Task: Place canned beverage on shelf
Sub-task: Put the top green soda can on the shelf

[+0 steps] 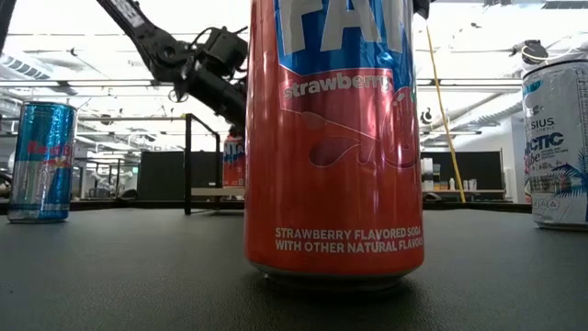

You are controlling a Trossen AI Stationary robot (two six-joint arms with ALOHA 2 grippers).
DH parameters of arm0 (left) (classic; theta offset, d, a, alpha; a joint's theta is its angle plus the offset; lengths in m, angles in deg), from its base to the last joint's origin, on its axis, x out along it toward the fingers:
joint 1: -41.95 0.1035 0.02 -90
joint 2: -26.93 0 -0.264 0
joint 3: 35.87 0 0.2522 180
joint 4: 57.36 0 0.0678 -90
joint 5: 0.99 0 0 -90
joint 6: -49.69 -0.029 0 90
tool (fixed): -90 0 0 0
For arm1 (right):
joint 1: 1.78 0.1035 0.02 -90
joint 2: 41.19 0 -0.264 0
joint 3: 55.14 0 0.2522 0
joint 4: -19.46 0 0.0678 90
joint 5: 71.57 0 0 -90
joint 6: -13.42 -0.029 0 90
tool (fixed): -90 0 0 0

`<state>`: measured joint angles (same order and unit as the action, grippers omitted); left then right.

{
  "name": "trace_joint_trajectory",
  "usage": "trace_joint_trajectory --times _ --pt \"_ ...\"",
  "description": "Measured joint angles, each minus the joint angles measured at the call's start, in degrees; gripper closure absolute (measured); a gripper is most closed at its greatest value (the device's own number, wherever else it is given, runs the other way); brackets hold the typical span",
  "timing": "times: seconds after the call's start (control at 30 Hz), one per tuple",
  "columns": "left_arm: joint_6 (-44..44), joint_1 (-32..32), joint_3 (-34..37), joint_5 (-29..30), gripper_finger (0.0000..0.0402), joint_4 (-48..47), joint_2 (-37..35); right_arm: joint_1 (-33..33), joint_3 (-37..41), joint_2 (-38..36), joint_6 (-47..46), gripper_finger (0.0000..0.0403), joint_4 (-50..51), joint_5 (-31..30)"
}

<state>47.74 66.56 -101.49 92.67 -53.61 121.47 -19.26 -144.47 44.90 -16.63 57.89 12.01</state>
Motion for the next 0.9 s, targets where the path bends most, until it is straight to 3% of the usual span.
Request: trace_joint_trajectory --times 0.27,0.33,0.5,0.9 --pt "1.21 -0.67 0.00 2.61 0.0017 -14.44 -9.84 -4.13 0.00 0.76 3.70 0.0361 -3.04 3.34" --pt "3.87 -0.99 0.00 2.55 0.0025 -15.56 -10.91 -5.60 0.00 1.88 4.31 0.0391 -5.26 5.92" --pt "5.01 -2.53 0.01 -1.09 0.0066 -15.40 -10.03 -7.36 0.00 5.33 4.26 0.0398 -6.37 8.22" --pt "3.34 -4.69 0.08 -6.64 0.0221 -9.94 -7.22 -7.32 0.02 6.87 9.27 0.0403 -13.02 6.50"
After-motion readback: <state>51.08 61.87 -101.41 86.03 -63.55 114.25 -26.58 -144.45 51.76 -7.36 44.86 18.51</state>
